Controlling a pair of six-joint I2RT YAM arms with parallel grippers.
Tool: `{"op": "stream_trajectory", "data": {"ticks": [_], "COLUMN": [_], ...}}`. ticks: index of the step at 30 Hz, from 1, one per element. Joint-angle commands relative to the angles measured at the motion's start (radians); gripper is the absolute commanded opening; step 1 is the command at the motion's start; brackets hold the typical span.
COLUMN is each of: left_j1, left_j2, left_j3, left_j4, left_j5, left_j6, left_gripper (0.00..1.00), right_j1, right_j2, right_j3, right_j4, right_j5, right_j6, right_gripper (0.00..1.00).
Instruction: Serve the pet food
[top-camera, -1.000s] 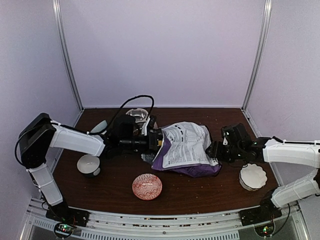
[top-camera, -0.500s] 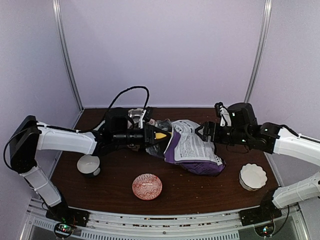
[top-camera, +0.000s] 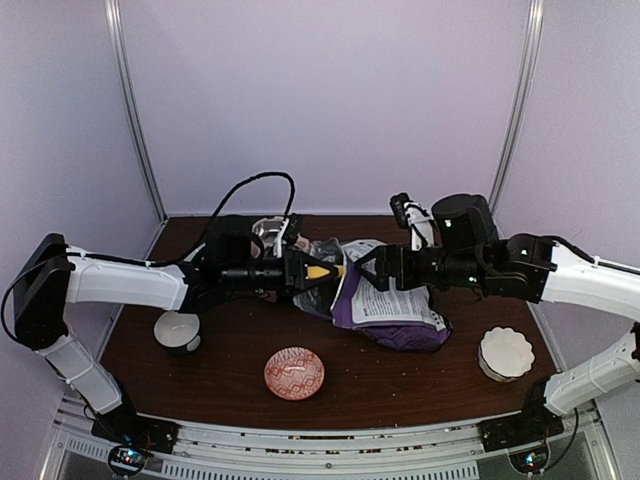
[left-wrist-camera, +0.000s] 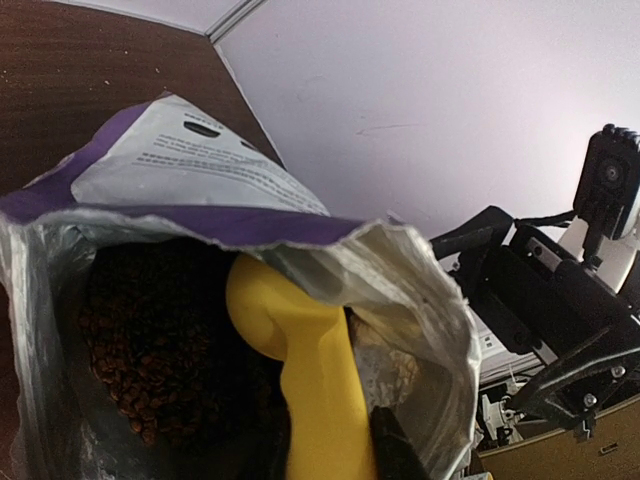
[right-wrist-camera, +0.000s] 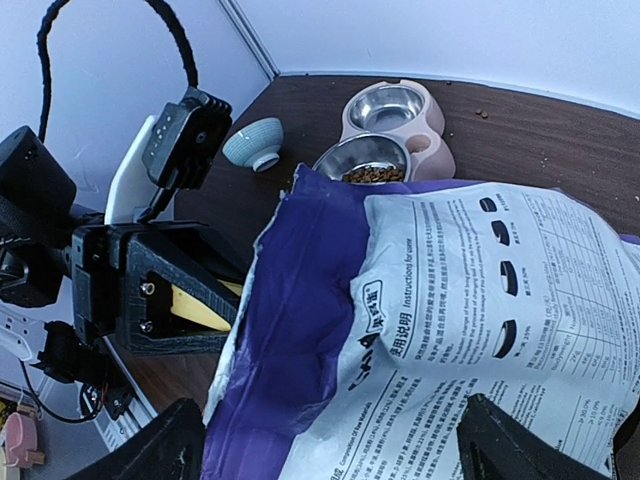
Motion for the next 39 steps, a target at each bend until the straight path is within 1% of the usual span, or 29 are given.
{"op": "stream_trajectory", "data": {"ticks": [1, 9, 16, 18, 20, 23, 25, 29, 30, 33, 36, 39], "left_j1": [-0.013, -0.013, -0.013, -0.013, -0.013, -0.012, -0.010, -0.004, 0.001, 0.013, 0.023, 0.030], "left_j2": [-0.071, -0.076, -0.084, -0.086, -0.086, -0.088, -0.093, -0.100, -0.100, -0.097, -0.103, -0.127], "left_j3": [0.023, 0.022, 0.023, 0.023, 0.023, 0.022, 0.021, 0.011, 0.009, -0.012, -0.033, -0.049], "left_j4": [0.173, 0.167, 0.149, 0.143, 0.134, 0.130, 0.133, 0.164, 0.176, 0.238, 0.278, 0.266], "left_j5": [0.044, 0.047, 0.044, 0.040, 0.038, 0.036, 0.036, 0.040, 0.046, 0.063, 0.070, 0.063], "left_j6": [0.025, 0.033, 0.050, 0.054, 0.059, 0.062, 0.059, 0.048, 0.040, -0.013, -0.050, -0.049], "left_gripper": [0.00, 0.00, 0.00, 0.00, 0.00, 0.00, 0.00, 0.00, 0.00, 0.00, 0.00, 0.00], "right_j1": [0.029, 0.063, 0.083, 0.087, 0.088, 0.090, 0.090, 0.086, 0.082, 0.068, 0.052, 0.036], "right_j2": [0.051, 0.181, 0.301, 0.323, 0.334, 0.329, 0.320, 0.305, 0.299, 0.268, 0.227, 0.186], "right_j3": [0.054, 0.170, 0.281, 0.299, 0.309, 0.306, 0.301, 0.300, 0.297, 0.275, 0.240, 0.201], "right_j4": [-0.015, -0.040, -0.136, -0.166, -0.192, -0.211, -0.222, -0.243, -0.247, -0.239, -0.222, -0.214], "right_j5": [0.055, 0.137, 0.226, 0.264, 0.300, 0.341, 0.370, 0.411, 0.409, 0.401, 0.397, 0.401], "right_j6": [-0.033, -0.021, -0.038, -0.034, -0.023, -0.010, 0.001, 0.024, 0.032, 0.053, 0.065, 0.076], "right_gripper": [0.89, 0.85, 0.83, 0.79, 0.71, 0.53, 0.36, 0.12, 0.08, 0.00, 0.00, 0.00]}}
